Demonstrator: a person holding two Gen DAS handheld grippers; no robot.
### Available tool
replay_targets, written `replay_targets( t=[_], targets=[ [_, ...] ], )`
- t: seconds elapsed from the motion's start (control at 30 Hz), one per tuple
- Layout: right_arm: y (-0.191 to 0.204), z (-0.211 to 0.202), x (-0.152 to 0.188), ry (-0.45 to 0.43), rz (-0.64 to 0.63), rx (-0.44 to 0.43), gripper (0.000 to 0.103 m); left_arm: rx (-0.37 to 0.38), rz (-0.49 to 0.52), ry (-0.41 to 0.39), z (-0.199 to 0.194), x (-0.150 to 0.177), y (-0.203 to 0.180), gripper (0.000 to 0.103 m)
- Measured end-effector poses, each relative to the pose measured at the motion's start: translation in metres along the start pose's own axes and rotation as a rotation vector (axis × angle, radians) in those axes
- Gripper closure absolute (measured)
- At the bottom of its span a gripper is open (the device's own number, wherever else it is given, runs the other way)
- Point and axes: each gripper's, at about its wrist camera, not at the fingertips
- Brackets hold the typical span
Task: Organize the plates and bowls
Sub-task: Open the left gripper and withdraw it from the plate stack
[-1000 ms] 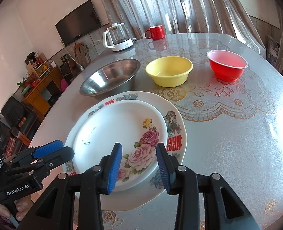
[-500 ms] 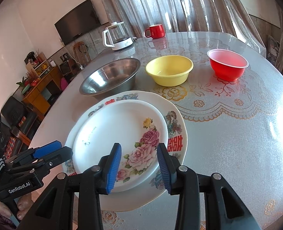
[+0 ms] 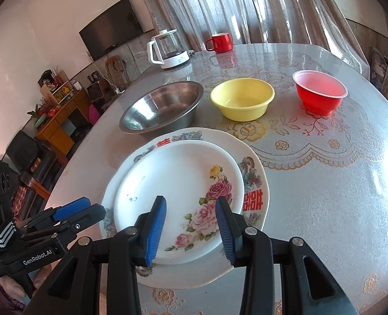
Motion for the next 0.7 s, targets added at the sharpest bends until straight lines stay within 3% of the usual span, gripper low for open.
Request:
replay_targets(
  t=[0.17,0.5,0.57,0.7],
  targets=[
    [0.003,0.007,-0.01,0.019,0.011,-0.046,0.061,-0.039,-0.074,0.014,0.006,-0.008,0.024,0.048],
    [0.005,0.037,-0.048,0.037,0.037,-0.121,0.061,-0.12,-0.126,0.031,0.019,-0.03,0.06,0.048],
    [0.006,0.043,-0.055,0.04,0.041,-0.134,0.061,-0.145,-0.12,0.021,0.021,-0.032,0.061,0.037],
    [0.005,0.054,-0.068,0.047,0.043,-0.132,0.06,-0.157,-0.141,0.013,0.025,-0.038,0.067,0.032]
  ],
)
Point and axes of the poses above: each gripper's, at about its wrist camera, not at the fingertips, and z roughly the way its jaws point, y to its left, x to its underside, and after that the axes turned 1 degree about z, right-handed
